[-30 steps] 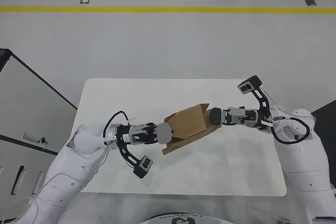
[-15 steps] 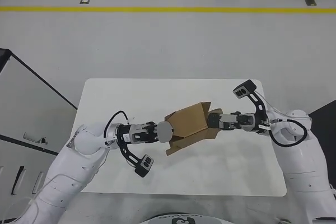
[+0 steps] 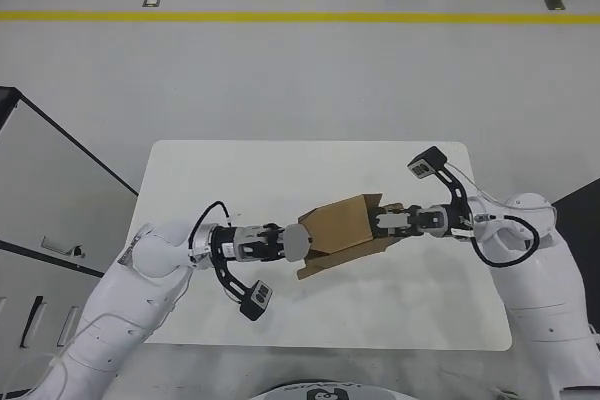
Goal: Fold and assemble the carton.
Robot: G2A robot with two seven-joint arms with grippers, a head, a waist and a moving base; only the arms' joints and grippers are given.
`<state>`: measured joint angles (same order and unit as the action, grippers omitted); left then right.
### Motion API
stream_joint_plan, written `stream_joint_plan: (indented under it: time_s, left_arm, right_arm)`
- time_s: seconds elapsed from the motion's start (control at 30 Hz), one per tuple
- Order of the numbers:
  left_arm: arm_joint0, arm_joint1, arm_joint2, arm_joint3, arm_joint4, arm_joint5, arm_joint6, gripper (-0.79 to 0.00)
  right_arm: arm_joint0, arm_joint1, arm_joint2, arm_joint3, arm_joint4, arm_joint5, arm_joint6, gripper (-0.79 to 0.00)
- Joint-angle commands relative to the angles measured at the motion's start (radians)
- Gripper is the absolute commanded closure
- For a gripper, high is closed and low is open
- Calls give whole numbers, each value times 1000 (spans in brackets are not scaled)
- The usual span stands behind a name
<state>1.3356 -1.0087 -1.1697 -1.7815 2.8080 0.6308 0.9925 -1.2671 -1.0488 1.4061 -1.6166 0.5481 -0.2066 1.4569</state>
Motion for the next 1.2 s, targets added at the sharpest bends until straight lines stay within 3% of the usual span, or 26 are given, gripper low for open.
stream_joint_plan:
  time_s: [0.0, 0.43, 0.7, 1.17]
  left_arm:
    - [-1, 1, 0, 1, 10, -10, 1, 0]
    - [-15, 3, 25, -1, 32, -44, 5, 0]
    - [-24, 5, 29, 4, 30, -46, 6, 0]
    - [-25, 7, 38, 8, 24, -40, -2, 0]
  right_arm:
    - [2, 2, -1, -3, -23, -3, -9, -360]
    - [6, 11, -28, -11, -103, -9, -50, -252]
    - [12, 16, -30, 8, -118, -29, -78, -289]
    - [16, 22, -57, 15, -120, -78, -85, -274]
